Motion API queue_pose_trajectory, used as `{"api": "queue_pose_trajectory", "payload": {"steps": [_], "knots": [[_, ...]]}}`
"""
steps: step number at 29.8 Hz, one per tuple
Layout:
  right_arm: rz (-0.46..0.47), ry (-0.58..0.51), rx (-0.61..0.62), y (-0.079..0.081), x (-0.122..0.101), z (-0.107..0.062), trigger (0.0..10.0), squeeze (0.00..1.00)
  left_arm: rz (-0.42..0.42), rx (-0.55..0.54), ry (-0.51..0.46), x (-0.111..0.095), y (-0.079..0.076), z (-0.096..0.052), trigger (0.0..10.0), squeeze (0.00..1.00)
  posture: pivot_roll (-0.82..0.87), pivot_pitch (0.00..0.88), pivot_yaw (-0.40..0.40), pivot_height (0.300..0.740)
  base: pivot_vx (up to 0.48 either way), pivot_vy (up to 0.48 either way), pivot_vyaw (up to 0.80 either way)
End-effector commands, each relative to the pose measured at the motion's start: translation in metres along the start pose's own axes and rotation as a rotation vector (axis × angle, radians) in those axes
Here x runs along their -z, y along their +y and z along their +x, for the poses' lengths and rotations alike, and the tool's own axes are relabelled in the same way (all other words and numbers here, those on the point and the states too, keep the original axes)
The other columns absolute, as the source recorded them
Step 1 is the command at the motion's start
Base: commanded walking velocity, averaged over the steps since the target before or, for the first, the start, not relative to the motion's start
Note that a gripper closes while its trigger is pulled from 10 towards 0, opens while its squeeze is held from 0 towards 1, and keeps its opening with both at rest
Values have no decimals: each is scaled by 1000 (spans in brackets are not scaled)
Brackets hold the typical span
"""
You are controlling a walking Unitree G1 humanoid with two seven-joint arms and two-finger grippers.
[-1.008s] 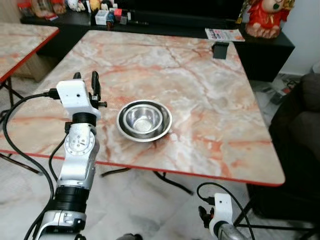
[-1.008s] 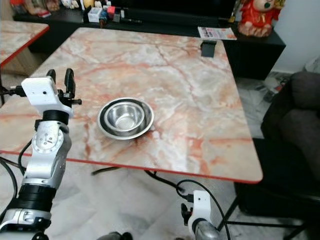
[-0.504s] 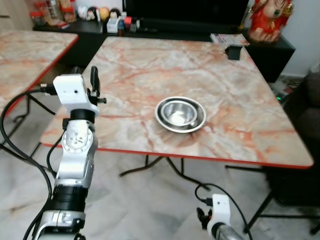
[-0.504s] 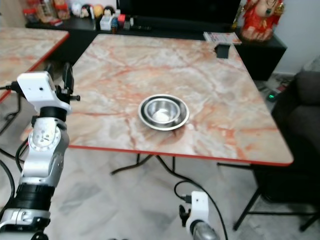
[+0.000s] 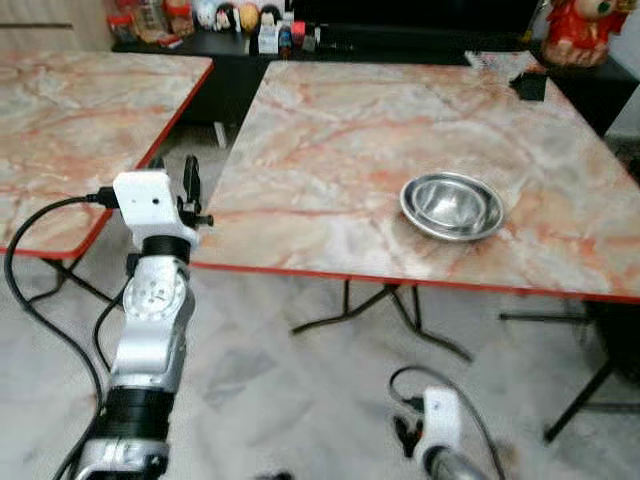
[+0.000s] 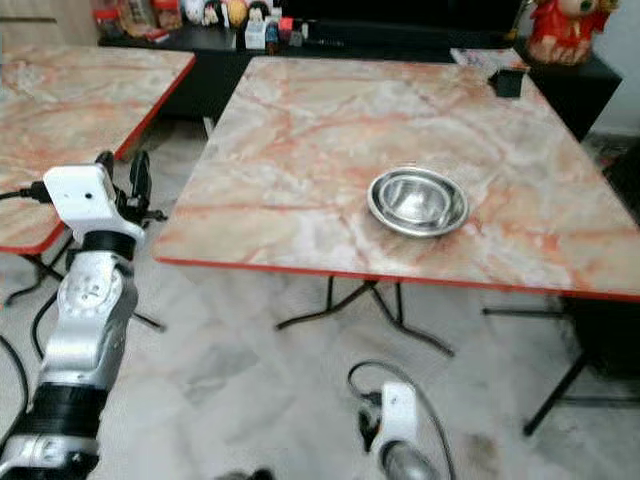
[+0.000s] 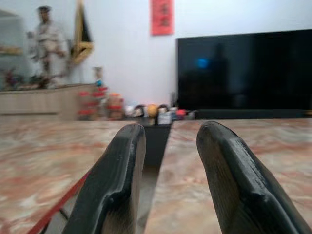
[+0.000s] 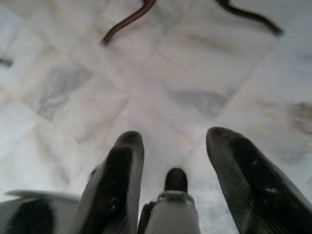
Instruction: Setting the table
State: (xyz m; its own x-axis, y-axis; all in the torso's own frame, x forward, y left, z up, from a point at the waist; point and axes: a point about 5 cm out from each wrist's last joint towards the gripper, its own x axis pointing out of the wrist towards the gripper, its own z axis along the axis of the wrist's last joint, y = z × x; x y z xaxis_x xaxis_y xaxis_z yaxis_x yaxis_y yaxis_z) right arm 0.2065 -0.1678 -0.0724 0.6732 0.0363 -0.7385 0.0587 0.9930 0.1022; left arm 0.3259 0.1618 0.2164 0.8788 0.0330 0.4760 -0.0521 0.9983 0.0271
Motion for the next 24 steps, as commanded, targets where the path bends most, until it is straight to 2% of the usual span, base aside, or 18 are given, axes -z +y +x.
{"api": "queue_pose_trajectory", "payload": {"steps": [1,12,17,24], "knots": [[12,-11,-2,3,-3,1,10000,0,18,-9,-14,-5,5,2,10000,0,119,135,-40,740,0,439,0],[29,-6,4,2,-2,1,10000,0,18,-11,-9,-5,3,2,10000,0,116,141,-42,740,0,439,0],[25,-10,7,2,-3,1,10000,0,18,-6,-5,-4,2,2,10000,0,111,141,-42,740,0,439,-637],[21,-10,10,0,-3,1,10000,0,14,6,1,-3,-1,2,10000,0,103,135,-39,740,0,436,0]]}}
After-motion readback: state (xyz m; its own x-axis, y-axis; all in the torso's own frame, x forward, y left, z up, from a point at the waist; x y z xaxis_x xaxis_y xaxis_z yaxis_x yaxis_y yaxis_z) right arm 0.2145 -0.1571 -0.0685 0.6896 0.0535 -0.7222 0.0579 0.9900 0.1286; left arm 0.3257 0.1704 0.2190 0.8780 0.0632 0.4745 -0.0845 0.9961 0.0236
